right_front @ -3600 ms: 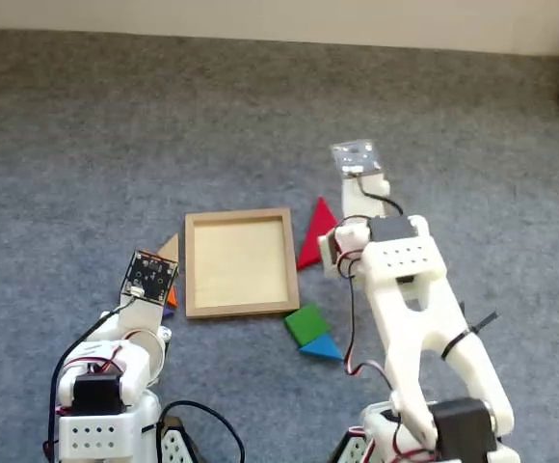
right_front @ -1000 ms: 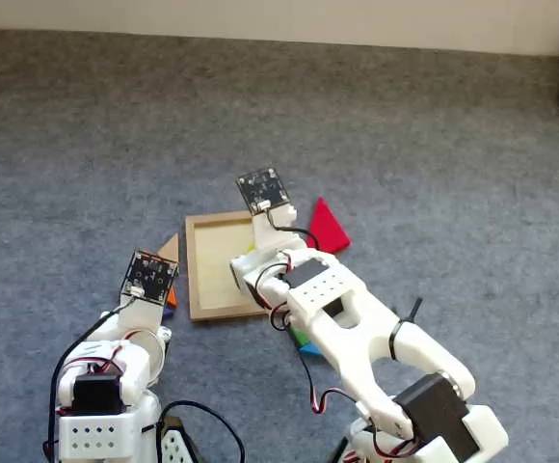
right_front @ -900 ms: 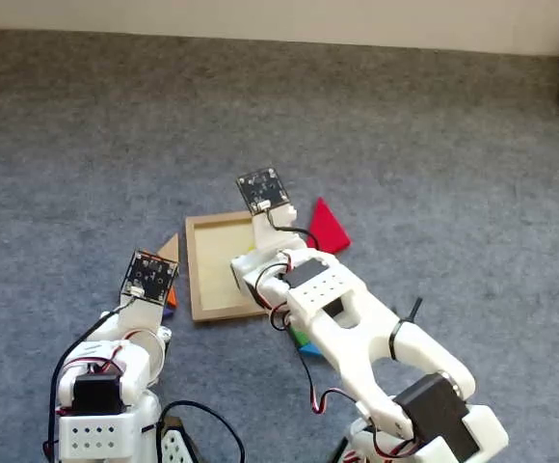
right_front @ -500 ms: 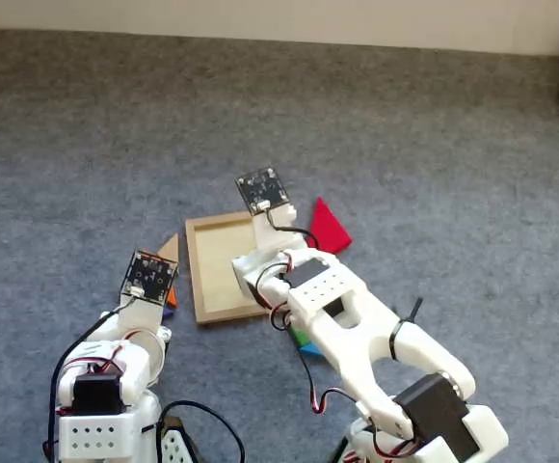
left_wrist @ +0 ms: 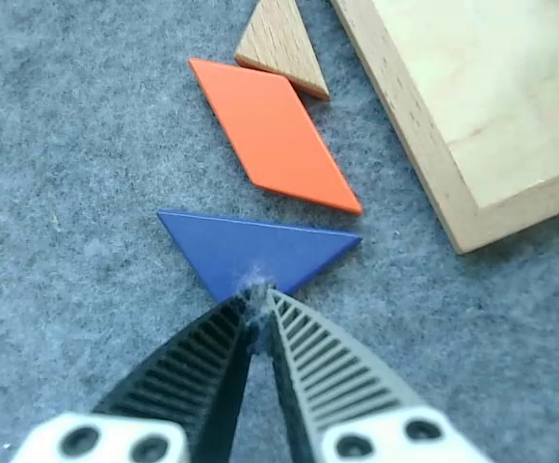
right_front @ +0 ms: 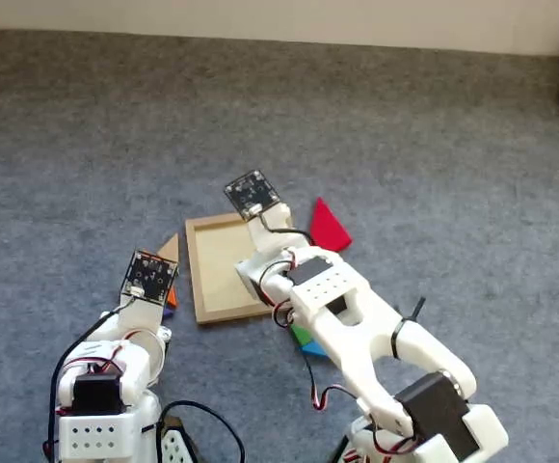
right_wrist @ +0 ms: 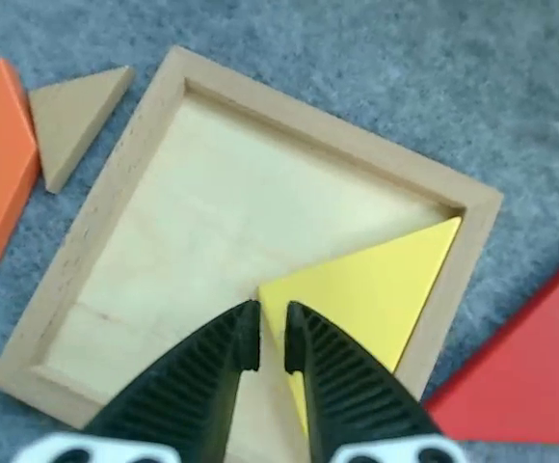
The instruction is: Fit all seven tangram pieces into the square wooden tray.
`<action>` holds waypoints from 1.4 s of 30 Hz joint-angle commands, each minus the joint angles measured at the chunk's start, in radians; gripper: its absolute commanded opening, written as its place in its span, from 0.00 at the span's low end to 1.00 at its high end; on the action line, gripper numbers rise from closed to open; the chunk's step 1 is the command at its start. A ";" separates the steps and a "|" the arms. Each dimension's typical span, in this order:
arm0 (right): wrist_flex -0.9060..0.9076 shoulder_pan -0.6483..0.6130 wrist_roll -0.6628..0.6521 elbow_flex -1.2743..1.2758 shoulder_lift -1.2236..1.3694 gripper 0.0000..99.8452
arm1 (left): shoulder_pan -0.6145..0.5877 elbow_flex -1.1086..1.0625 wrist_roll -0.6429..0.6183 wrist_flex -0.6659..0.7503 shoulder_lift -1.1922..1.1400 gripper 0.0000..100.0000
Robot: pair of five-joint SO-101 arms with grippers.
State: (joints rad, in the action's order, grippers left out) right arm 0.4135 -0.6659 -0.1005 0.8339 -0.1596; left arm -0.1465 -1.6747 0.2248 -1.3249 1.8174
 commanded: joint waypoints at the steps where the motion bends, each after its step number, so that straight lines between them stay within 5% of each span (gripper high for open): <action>1: 0.005 0.050 -0.006 -0.051 0.010 0.04 | -0.010 -0.021 -0.005 -0.005 0.004 0.01; 10: 0.133 0.163 -0.005 -0.077 -0.137 0.06 | -0.010 -0.021 -0.005 -0.005 0.004 0.01; 16: 0.150 0.263 0.222 -0.079 -0.177 0.26 | -0.010 -0.021 -0.005 -0.005 0.004 0.01; 20: 0.148 0.280 0.256 -0.079 -0.176 0.37 | -0.010 -0.021 -0.005 -0.005 0.004 0.01; 36: 0.099 0.302 0.307 -0.205 0.001 0.37 | -0.010 -0.021 -0.005 -0.005 0.004 0.01; 42: 0.303 0.295 0.311 -0.441 0.163 0.37 | -0.010 -0.021 -0.005 -0.005 0.004 0.01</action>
State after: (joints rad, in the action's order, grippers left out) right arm 0.6206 -0.3775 0.2002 0.5547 -0.0153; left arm -0.1465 -1.6747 0.2248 -1.3249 1.8174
